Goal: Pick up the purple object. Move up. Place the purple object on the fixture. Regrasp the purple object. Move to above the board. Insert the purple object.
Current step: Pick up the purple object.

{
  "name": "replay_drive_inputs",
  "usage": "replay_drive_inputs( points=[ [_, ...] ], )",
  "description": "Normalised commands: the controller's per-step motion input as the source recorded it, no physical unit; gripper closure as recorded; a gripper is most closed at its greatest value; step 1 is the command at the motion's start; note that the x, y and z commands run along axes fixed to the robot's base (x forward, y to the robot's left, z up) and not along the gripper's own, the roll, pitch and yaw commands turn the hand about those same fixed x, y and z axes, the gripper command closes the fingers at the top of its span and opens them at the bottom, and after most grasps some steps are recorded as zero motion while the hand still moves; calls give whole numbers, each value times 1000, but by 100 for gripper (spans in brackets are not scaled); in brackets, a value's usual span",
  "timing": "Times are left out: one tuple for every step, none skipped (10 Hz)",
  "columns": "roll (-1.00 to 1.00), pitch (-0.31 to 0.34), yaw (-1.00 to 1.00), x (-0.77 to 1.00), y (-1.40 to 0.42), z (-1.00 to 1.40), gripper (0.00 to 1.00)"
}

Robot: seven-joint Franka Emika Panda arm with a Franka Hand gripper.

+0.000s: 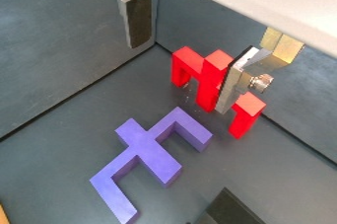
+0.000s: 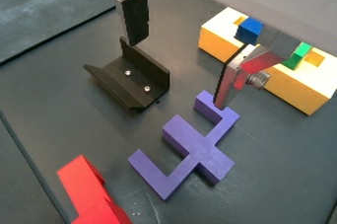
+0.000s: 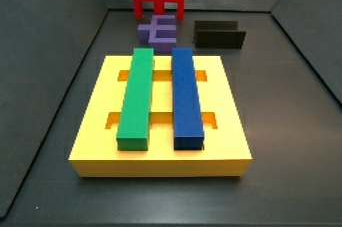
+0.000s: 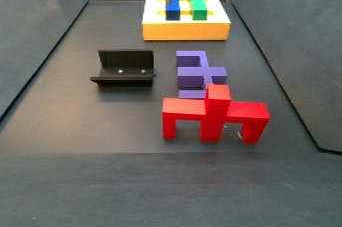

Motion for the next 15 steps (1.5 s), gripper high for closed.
replay_drive_inputs(
  points=[
    [-9,0,0,0,11,0,0],
    [-3,0,0,0,40,0,0],
    [-17,0,-126,0,111,-74,0],
    [-181,-259,-654,-383,0,-314,0],
    [-223,-277,-740,-266,0,-380,0],
    [-190,-263,-826,-143,0,-346,0],
    [-184,-230,-883,-91,0,-354,0],
    [-169,-220,-943,-3,0,-331,0],
    [-106,-157,-1000,0,-6,-260,0],
    [-53,-91,-1000,0,0,-257,0],
    [-19,-61,-1000,0,0,-266,0],
    [0,0,-1000,0,0,-166,0],
    [4,0,-1000,0,0,-160,0],
    [0,0,-1000,0,0,-169,0],
    [0,0,-1000,0,0,-183,0]
  ],
)
